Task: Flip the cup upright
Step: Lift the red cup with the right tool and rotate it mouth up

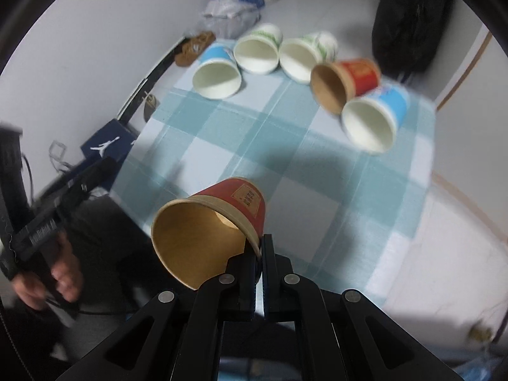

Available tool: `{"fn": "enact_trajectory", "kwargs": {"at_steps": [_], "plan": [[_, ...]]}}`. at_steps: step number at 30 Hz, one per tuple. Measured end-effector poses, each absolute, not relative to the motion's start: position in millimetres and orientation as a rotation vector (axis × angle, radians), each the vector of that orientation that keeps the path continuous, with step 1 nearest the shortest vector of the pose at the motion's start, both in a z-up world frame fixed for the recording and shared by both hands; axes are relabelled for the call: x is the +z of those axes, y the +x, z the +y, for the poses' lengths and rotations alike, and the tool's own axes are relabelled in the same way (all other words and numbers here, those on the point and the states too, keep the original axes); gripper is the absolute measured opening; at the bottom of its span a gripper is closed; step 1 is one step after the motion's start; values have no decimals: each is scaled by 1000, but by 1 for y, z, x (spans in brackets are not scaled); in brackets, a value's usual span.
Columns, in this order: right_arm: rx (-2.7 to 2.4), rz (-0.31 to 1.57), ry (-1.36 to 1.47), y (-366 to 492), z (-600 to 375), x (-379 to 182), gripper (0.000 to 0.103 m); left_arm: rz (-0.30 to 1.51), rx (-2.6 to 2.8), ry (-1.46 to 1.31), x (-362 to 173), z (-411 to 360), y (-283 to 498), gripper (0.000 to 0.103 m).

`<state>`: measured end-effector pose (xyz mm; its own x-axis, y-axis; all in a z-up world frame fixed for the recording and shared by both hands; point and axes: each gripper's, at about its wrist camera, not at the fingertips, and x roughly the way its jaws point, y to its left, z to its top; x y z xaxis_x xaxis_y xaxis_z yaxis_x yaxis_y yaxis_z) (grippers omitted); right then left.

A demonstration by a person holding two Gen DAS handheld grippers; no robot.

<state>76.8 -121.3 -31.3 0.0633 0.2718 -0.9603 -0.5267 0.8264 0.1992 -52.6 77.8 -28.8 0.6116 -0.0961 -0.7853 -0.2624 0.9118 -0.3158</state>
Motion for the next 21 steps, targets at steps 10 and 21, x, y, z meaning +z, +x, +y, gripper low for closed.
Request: {"fn": "enact_trajectory", "kwargs": {"at_steps": [10, 21], "plan": [[504, 1611, 8, 132, -107, -74, 2, 908, 113, -443, -29, 83, -43, 78], [480, 1633, -5, 151, -93, -82, 7, 930, 102, -420, -32, 76, -40, 78]]}}
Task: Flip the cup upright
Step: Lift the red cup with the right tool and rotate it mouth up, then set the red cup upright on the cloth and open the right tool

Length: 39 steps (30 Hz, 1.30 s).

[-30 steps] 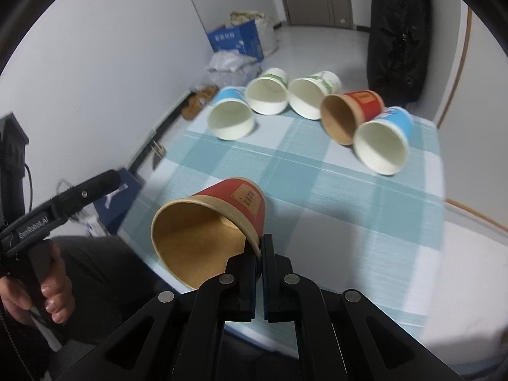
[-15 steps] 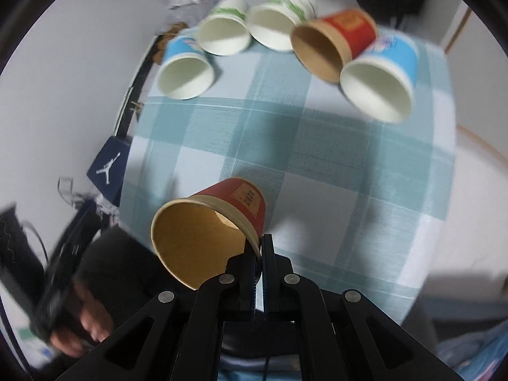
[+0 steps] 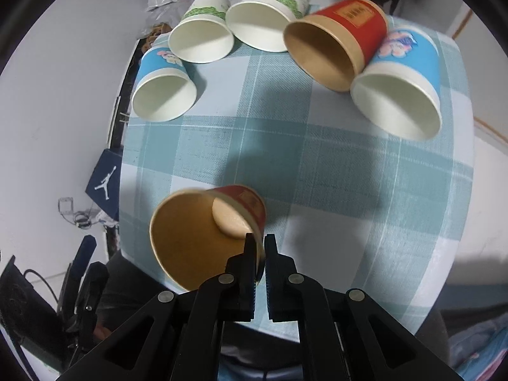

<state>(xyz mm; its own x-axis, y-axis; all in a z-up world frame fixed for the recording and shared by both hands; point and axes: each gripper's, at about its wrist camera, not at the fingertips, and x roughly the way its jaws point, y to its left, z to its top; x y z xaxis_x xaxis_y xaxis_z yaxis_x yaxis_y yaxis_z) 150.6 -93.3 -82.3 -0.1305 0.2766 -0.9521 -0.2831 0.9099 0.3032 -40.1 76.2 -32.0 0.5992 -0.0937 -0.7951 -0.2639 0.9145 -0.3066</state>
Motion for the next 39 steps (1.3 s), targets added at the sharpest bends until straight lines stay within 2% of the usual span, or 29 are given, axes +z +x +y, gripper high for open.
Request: {"fn": "enact_trajectory", "kwargs": {"at_steps": [4, 7, 8, 10, 14, 18, 22, 28, 30, 33, 39], "plan": [[503, 1576, -18, 154, -88, -81, 17, 953, 105, -415, -34, 74, -37, 78], [493, 1541, -25, 155, -86, -80, 19, 964, 111, -397, -35, 72, -35, 78], [493, 1524, -28, 155, -87, -78, 22, 963, 113, -390, -35, 71, -36, 78], [484, 1483, -15, 154, -92, -73, 39, 957, 115, -378, -34, 70, -37, 78], [498, 1426, 30, 150, -101, -65, 42, 951, 123, -360, -33, 68, -37, 78], [554, 1276, 50, 134, -110, -44, 52, 940, 120, -333, -32, 63, -37, 78], [599, 1107, 52, 109, -118, -24, 69, 886, 132, -284, -23, 57, -40, 78], [617, 818, 92, 56, -138, -9, 77, 786, 150, -200, -7, 45, -40, 78], [589, 760, 133, 45, -148, -6, 78, 766, 153, -177, -2, 40, -39, 78], [563, 677, 205, 29, -160, -3, 85, 714, 153, -128, 11, 32, -38, 78], [532, 553, 157, 18, -166, 5, 90, 684, 141, -91, 19, 22, -28, 78]]}}
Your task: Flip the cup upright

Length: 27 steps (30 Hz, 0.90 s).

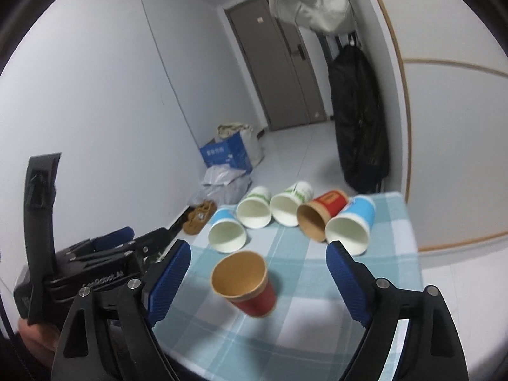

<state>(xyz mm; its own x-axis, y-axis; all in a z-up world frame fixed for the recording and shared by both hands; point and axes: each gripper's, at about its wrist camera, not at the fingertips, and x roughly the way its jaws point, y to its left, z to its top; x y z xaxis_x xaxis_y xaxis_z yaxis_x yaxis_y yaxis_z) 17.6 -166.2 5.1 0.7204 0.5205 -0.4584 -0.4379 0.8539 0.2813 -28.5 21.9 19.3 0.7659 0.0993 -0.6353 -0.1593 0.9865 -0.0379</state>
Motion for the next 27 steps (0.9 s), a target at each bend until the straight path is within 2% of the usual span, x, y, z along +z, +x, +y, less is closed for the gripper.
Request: {"fn": "enact_trajectory", "kwargs": {"at_steps": [27], "plan": [[519, 489, 73, -1, -163, -3, 95, 686, 110, -151, 13, 20, -32, 78]]}}
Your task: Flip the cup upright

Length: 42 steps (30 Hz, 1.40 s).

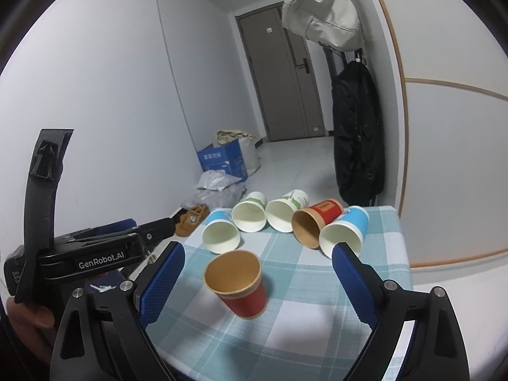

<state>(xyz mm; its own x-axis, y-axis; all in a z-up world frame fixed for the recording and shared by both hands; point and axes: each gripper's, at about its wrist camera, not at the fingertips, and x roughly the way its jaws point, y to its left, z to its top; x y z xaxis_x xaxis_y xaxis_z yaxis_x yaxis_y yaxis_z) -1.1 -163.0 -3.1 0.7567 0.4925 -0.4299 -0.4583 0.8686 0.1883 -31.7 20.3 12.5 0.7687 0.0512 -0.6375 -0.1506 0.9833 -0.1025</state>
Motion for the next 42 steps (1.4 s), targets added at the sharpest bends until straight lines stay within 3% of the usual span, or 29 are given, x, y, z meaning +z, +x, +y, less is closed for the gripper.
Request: {"fn": "enact_trajectory", "kwargs": {"at_steps": [42], "plan": [[497, 491, 78, 1, -169, -3, 95, 651, 100, -151, 14, 17, -35, 78]]}}
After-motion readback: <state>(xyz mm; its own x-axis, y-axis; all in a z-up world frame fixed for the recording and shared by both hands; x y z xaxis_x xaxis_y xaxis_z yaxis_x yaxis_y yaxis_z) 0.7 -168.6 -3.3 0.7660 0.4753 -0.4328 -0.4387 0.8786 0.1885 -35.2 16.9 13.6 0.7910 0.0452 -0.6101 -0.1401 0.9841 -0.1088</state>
